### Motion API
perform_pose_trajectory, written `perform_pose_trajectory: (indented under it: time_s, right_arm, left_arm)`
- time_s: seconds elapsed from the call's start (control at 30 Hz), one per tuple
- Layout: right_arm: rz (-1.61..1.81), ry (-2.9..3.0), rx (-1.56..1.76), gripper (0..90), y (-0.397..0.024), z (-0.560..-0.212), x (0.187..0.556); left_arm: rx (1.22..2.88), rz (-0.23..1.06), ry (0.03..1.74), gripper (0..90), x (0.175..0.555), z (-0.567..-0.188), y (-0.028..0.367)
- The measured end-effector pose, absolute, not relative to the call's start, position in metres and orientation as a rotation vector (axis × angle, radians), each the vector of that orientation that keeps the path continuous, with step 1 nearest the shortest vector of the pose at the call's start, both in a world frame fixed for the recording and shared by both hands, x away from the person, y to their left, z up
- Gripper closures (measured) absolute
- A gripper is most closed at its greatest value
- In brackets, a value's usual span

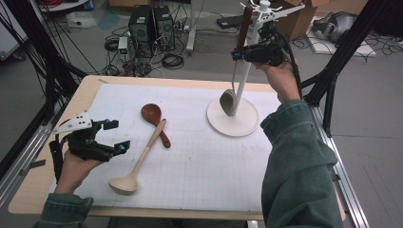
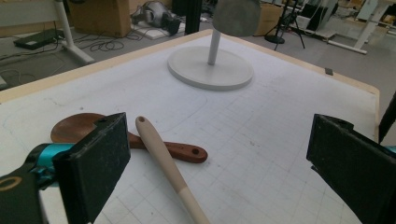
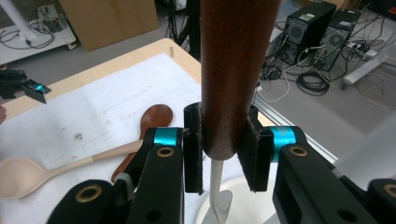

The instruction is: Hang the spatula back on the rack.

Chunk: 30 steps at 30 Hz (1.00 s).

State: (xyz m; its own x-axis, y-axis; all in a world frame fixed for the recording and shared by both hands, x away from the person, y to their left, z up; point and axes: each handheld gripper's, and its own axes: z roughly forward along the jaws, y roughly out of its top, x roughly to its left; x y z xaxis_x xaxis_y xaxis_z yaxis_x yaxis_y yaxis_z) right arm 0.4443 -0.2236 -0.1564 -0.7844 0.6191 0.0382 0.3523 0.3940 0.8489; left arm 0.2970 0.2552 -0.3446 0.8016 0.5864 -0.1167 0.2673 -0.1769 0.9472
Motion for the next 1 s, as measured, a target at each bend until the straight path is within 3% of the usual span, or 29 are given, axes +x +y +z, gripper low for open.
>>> perform_pose_trajectory:
  time_s: [0.33,1.0]
  right_arm:
    - [1.330,2.375,0.854,73.3,-0.221,-0.158,0.438]
    - [1.292,2.256,1.003,73.3,-0.200,-0.145,0.461]
  left_arm:
    - [1.771,0.318,0.662,6.7,0.297,-0.345,0.253]
    - [1.756,0.317,0.664,6.7,0.297,-0.344,0.258]
